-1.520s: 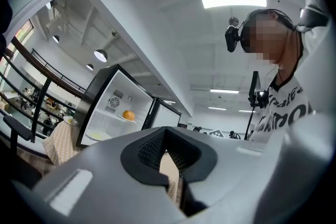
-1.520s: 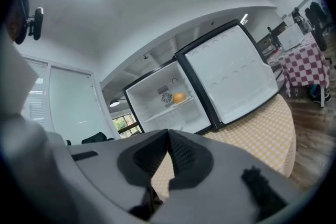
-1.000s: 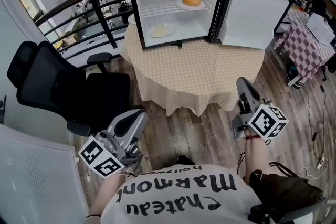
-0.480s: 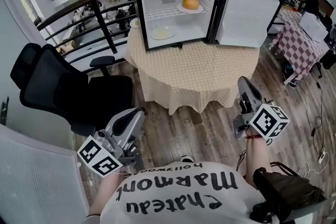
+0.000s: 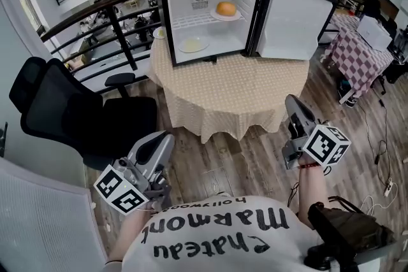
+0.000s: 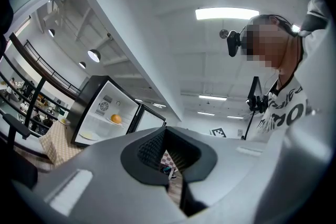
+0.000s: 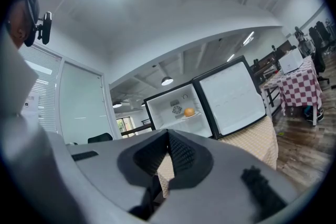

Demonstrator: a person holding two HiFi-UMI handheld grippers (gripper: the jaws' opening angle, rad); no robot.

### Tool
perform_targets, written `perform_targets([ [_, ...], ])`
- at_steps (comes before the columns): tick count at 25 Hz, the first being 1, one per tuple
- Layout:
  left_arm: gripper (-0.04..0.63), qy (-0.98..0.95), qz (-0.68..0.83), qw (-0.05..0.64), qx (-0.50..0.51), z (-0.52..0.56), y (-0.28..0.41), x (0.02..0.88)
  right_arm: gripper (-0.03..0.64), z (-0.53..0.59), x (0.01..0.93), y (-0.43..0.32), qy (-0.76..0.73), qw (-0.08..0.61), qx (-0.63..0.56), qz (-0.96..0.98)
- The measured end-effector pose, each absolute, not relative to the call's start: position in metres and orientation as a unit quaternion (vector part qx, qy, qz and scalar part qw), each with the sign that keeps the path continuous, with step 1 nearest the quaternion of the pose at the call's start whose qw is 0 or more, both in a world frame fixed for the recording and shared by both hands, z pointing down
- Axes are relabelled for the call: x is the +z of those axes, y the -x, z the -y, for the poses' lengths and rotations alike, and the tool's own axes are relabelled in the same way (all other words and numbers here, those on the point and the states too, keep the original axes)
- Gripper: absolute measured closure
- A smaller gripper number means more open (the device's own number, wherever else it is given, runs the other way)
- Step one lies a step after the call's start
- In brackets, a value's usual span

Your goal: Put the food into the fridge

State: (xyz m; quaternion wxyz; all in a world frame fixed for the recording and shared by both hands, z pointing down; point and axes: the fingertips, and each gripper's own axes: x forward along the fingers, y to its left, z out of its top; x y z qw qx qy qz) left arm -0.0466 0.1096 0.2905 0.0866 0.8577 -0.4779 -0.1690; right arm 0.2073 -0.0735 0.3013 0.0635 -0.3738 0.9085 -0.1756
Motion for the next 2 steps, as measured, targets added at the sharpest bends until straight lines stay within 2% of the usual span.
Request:
perform_targets([
  [2,0.591,-0.857,0.479,0.084,-0.171,-0.1091,0.0473,0.29,0.601,0.0739,0.3024,-0.2069,0.372,0.059,-0.175,-0.91],
])
